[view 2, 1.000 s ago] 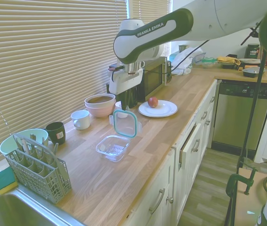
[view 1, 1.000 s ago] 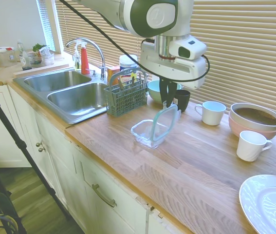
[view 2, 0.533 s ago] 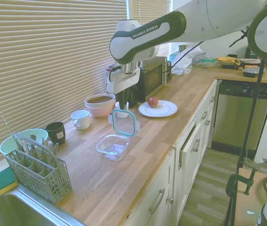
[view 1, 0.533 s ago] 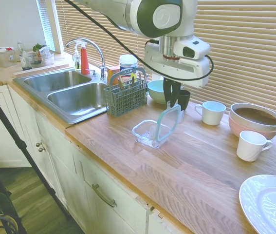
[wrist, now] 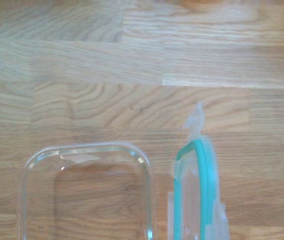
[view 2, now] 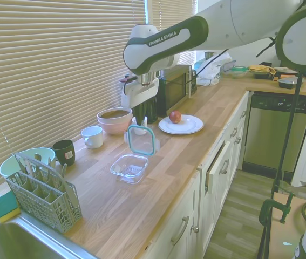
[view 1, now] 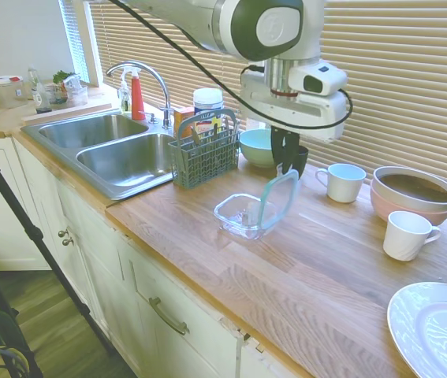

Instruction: Cover the lid of the food container

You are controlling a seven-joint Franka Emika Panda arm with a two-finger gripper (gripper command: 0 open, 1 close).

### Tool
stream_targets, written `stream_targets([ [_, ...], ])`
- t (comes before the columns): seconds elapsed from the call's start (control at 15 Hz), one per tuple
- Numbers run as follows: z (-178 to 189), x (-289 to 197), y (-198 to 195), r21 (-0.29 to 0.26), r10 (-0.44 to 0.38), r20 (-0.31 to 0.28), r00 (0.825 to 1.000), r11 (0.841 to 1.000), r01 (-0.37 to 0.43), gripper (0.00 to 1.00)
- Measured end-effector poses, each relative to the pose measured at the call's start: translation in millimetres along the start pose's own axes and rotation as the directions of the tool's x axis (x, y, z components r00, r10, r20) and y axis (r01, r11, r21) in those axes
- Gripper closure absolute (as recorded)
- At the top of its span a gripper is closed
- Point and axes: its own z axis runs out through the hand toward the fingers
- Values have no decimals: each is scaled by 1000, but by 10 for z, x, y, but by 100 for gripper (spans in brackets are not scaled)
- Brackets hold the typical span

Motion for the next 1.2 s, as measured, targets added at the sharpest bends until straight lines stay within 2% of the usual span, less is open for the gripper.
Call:
stream_targets([
  [0.53, -65, 67, -190, -18, -27, 7, 1000, 999, 27, 100],
  [1.2, 53, -421, -821, -73, -86, -6, 996, 994, 86, 100],
])
